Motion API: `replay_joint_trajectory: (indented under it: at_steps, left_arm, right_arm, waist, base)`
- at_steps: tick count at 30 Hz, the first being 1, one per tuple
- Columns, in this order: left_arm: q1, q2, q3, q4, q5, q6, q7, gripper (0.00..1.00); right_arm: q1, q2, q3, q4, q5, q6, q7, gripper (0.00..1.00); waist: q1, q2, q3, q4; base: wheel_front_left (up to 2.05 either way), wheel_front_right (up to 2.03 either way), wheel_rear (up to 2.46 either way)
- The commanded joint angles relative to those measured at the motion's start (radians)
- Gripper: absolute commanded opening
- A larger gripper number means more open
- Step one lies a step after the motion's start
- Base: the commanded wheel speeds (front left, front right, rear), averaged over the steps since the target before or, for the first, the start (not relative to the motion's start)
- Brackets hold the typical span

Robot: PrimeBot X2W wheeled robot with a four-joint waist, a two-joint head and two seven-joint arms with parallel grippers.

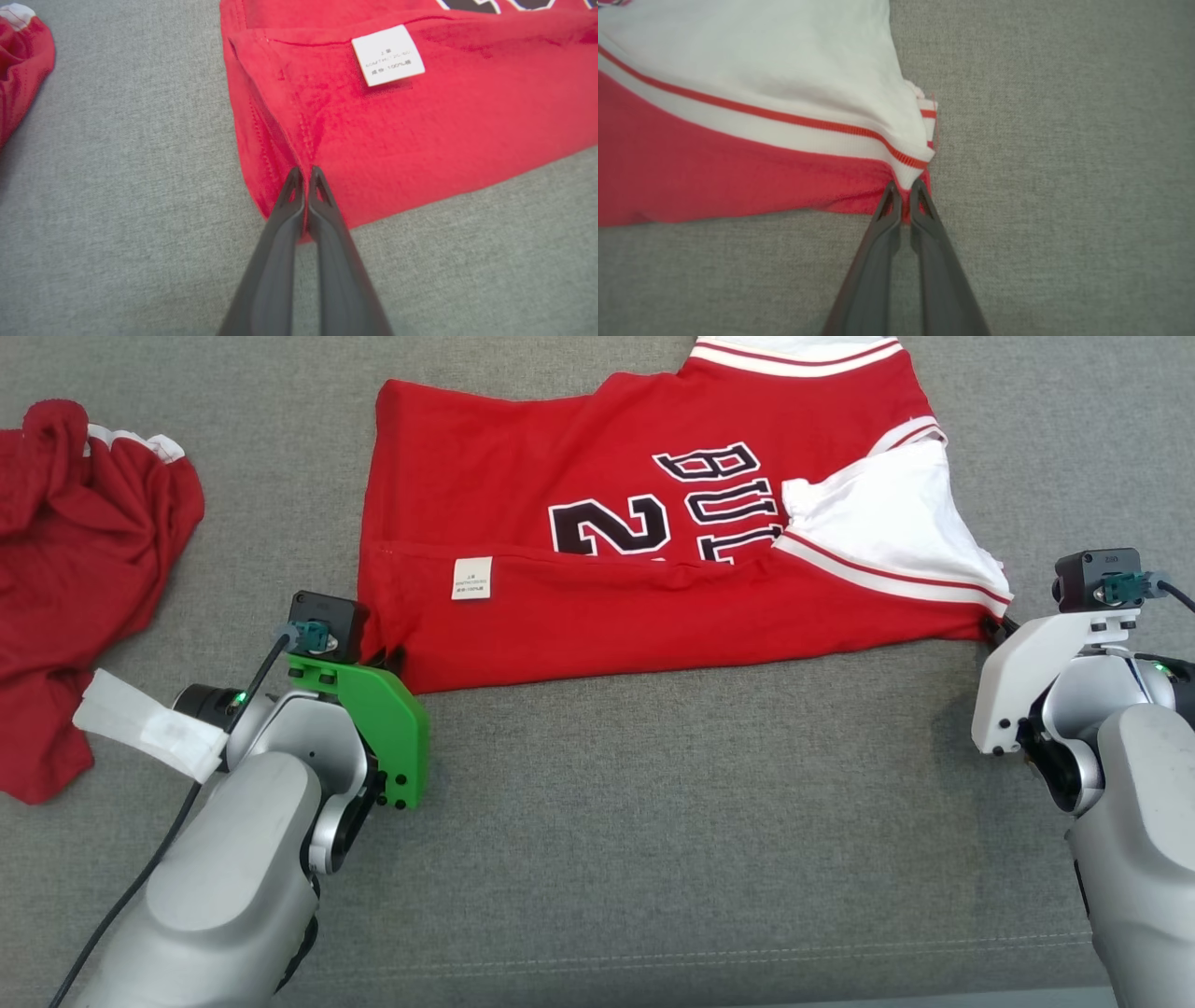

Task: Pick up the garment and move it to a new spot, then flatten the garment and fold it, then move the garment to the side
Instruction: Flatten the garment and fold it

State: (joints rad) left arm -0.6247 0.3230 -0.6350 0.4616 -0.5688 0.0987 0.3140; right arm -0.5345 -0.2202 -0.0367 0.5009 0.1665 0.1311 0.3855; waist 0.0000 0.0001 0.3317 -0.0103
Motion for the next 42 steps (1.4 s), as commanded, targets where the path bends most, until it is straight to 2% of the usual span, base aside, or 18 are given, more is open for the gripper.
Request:
replay_joint_trajectory:
  at_steps: [1, 7, 16, 22, 27, 36, 42]
  left_arm:
    - [0.003, 0.004, 0.001, -0.004, -0.003, 0.006, -0.008, 0.00]
    - [0.048, 0.014, 0.032, -0.029, -0.046, 0.014, -0.022, 0.00]
    - [0.205, 0.045, 0.102, -0.142, -0.177, -0.010, -0.035, 0.00]
    - [0.274, 0.067, 0.103, -0.190, -0.205, -0.026, -0.032, 0.00]
    - [0.331, 0.070, 0.087, -0.221, -0.217, -0.032, -0.030, 0.00]
    - [0.410, 0.121, 0.055, -0.273, -0.186, 0.009, 0.003, 0.00]
    - [0.463, 0.167, 0.045, -0.313, -0.173, 0.043, 0.035, 0.00]
  right_arm:
    - [-0.003, -0.001, 0.002, 0.003, -0.001, -0.001, -0.007, 0.00]
    - [0.019, -0.014, 0.005, -0.012, 0.023, -0.001, -0.011, 0.00]
    - [0.095, -0.072, -0.007, -0.083, 0.090, -0.001, 0.018, 0.00]
    - [0.163, -0.093, -0.009, -0.153, 0.127, -0.001, 0.054, 0.00]
    - [0.264, -0.109, -0.016, -0.264, 0.172, -0.001, 0.116, 0.00]
    - [0.473, -0.103, -0.099, -0.492, 0.202, -0.001, 0.219, 0.00]
    - [0.550, -0.081, -0.114, -0.556, 0.189, -0.001, 0.258, 0.00]
  waist:
    - [0.0000, -0.0001, -0.001, -0.002]
    - [0.0000, -0.0001, -0.021, -0.004]
    - [0.0000, -0.0001, -0.067, 0.006]
    - [0.0000, -0.0001, -0.100, 0.012]
    - [0.0000, -0.0001, -0.129, 0.014]
    - [0.0000, -0.0001, -0.154, 0.002]
    - [0.0000, -0.0001, -0.154, -0.006]
  base:
    - [0.00, 0.00, 0.00]
    - [0.00, 0.00, 0.00]
    - [0.00, 0.00, 0.00]
    - [0.00, 0.00, 0.00]
    - [0.00, 0.00, 0.00]
    - [0.00, 0.00, 0.00]
    - [0.00, 0.00, 0.00]
